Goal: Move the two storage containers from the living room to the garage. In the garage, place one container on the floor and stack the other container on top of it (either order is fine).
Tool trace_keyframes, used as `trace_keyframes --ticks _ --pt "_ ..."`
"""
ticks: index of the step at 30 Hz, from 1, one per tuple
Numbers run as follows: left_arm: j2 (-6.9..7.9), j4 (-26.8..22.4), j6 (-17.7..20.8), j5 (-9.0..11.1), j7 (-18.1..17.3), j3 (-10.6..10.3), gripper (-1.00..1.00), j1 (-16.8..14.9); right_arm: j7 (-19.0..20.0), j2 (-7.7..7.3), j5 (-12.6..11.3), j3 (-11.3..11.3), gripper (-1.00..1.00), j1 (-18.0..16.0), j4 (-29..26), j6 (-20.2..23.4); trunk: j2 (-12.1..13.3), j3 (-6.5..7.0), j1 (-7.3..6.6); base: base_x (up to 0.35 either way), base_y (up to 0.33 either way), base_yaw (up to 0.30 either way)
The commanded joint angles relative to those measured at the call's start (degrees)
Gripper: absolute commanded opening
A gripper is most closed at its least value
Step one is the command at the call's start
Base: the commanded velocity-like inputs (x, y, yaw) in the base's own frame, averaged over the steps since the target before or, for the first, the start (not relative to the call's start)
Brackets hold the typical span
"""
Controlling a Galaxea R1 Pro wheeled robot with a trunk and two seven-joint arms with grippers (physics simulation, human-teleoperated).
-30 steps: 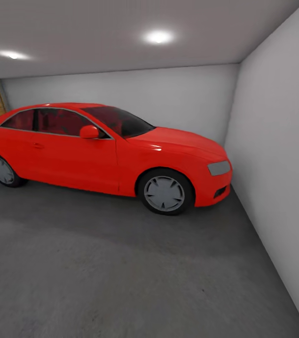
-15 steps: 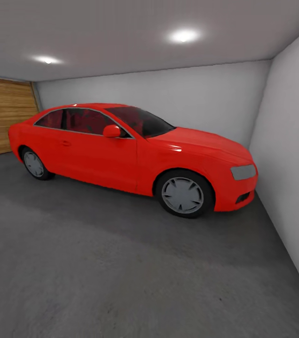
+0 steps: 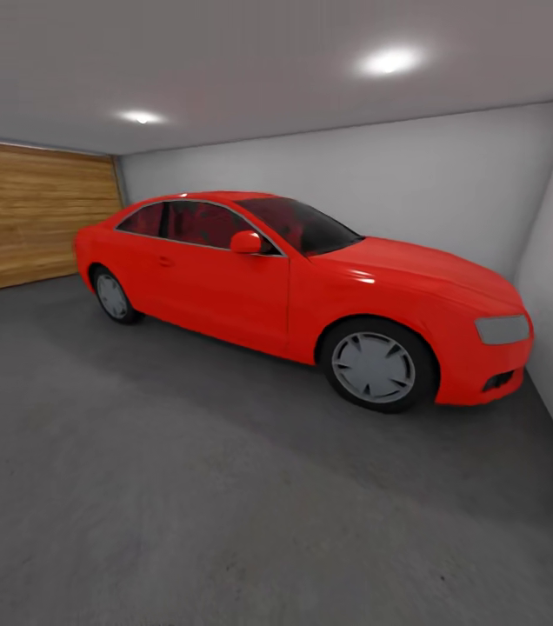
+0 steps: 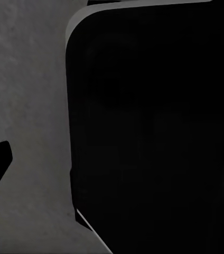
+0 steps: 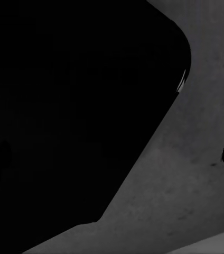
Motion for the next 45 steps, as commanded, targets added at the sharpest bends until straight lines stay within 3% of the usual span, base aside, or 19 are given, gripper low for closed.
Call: trace_keyframes --ticks 1,45 --pt "0.0 0.0 -0.1 0.0 0.0 0.0 1.0 0.0 0.1 0.0 0.0 0.1 1.0 0.0 0.0 -0.2 0.0 -0.05 0.0 0.0 0.0 0.276" --pt "0.0 0.0 -0.1 0.0 0.0 0.0 1.0 0.0 0.1 -0.52 -0.3 -0.1 1.0 0.0 0.0 -1.6 0.0 -0.05 0.0 0.0 0.0 0.276"
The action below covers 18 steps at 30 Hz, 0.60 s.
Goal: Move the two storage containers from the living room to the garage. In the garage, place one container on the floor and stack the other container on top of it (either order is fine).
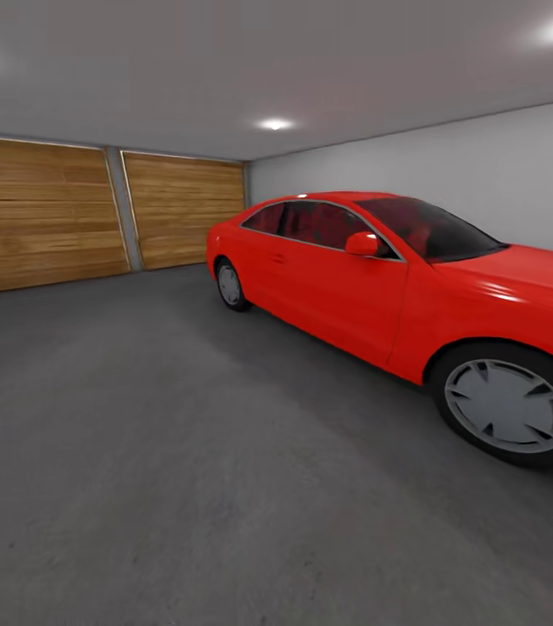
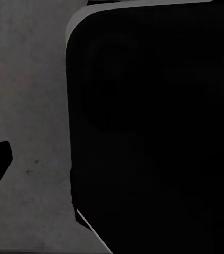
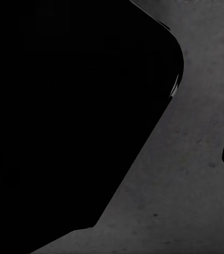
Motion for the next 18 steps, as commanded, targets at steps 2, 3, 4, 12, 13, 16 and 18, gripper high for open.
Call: trace_keyframes --ticks 2,3,4,12,13,16,18 --pt "0.01 0.0 -0.1 0.0 0.0 0.0 1.0 0.0 0.0 -0.05 -0.1 0.1 1.0 0.0 0.0 -0.2 0.0 -0.05 0.0 0.0 0.0 0.276" --pt "0.01 0.0 -0.1 0.0 0.0 0.0 1.0 0.0 0.0 -0.07 -0.1 0.1 1.0 0.0 0.0 -0.2 0.0 -0.05 0.0 0.0 0.0 0.276" --pt "0.01 0.0 -0.1 0.0 0.0 0.0 1.0 0.0 0.0 -0.1 -0.1 0.1 1.0 0.0 0.0 -0.2 0.0 -0.05 0.0 0.0 0.0 0.276" --pt "0.0 0.0 -0.1 0.0 0.0 0.0 1.0 0.0 0.0 -0.11 -0.1 0.2 1.0 0.0 0.0 -0.2 0.0 -0.05 0.0 0.0 0.0 0.276" --pt "0.01 0.0 -0.1 0.0 0.0 0.0 1.0 0.0 0.0 -0.11 -0.1 0.2 1.0 0.0 0.0 -0.2 0.0 -0.05 0.0 0.0 0.0 0.276" --pt "0.01 0.0 0.0 0.0 0.0 0.0 1.0 0.0 0.0 -0.11 -0.1 0.1 1.0 0.0 0.0 -0.1 0.0 -0.05 0.0 0.0 0.0 0.276" --pt "0.01 0.0 0.0 0.0 0.0 0.0 1.0 0.0 0.0 -0.11 -0.1 0.1 1.0 0.0 0.0 -0.1 0.0 -0.05 0.0 0.0 0.0 0.276"
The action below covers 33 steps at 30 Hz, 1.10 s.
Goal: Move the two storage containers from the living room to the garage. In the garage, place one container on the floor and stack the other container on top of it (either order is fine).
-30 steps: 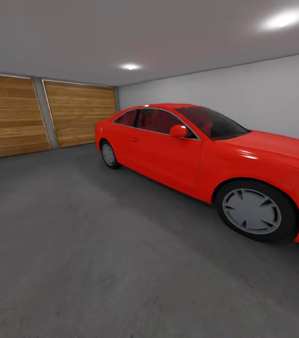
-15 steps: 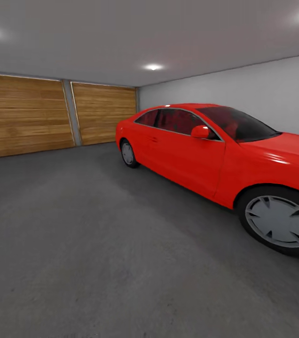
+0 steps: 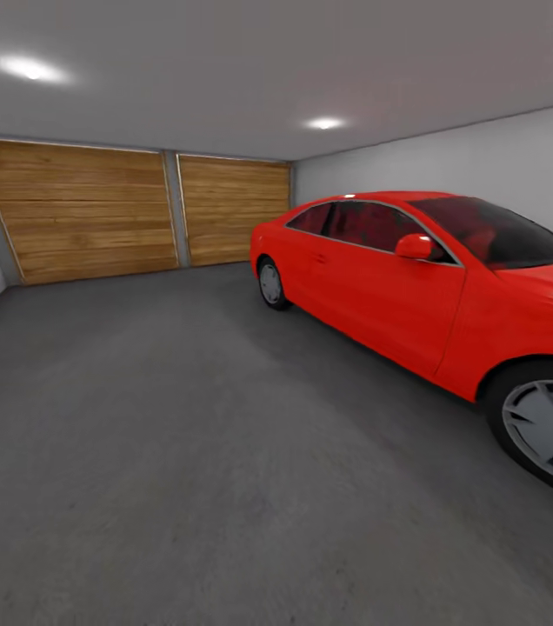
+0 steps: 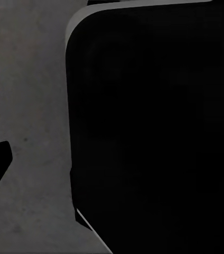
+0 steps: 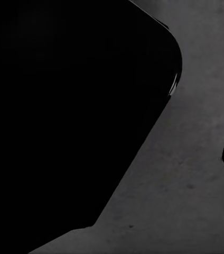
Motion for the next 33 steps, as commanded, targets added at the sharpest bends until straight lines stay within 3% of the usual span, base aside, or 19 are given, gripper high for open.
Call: trace_keyframes --ticks 1,33 --pt "0.0 0.0 -0.1 0.0 0.0 0.0 1.0 0.0 0.0 -0.03 -0.1 0.2 1.0 0.0 0.0 -0.2 0.0 -0.05 0.0 0.0 0.0 0.276" --pt "0.0 0.0 -0.1 0.0 0.0 0.0 1.0 0.0 0.0 0.09 -0.1 0.2 1.0 0.0 0.0 -0.2 0.0 -0.05 0.0 0.0 0.0 0.276"
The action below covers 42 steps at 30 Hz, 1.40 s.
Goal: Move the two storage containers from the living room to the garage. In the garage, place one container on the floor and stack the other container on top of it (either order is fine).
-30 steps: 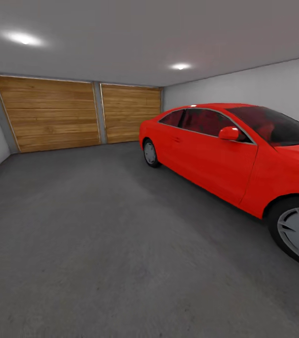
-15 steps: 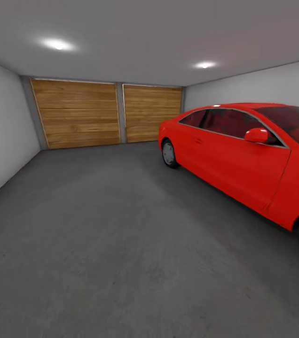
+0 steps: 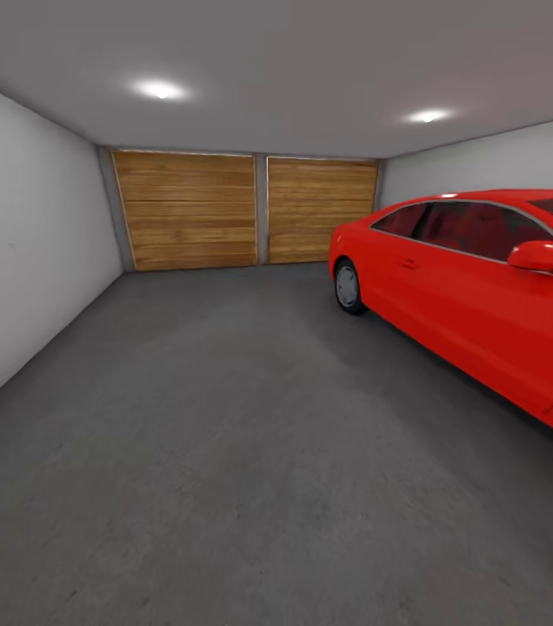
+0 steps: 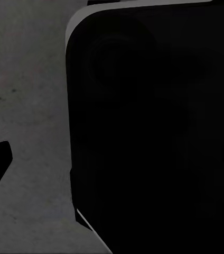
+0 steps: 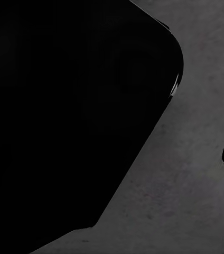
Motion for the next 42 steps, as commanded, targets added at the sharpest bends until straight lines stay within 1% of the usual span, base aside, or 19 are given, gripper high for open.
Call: trace_keyframes --ticks 1,12,42 --pt "0.0 0.0 0.0 0.0 0.0 0.0 1.0 0.0 0.0 0.0 -0.1 0.1 1.0 0.0 0.0 -0.2 0.0 -0.05 0.0 0.0 0.0 0.276" --pt "-0.01 0.0 -0.1 0.0 0.0 0.0 1.0 0.0 0.0 0.25 -0.1 0.1 1.0 0.0 0.0 -0.3 0.0 -0.05 0.0 0.0 0.0 0.276" --pt "-0.01 0.0 0.0 0.0 0.0 0.0 1.0 0.0 0.0 0.25 0.0 0.1 1.0 0.0 0.0 -0.3 0.0 -0.05 0.0 0.0 0.0 0.276"
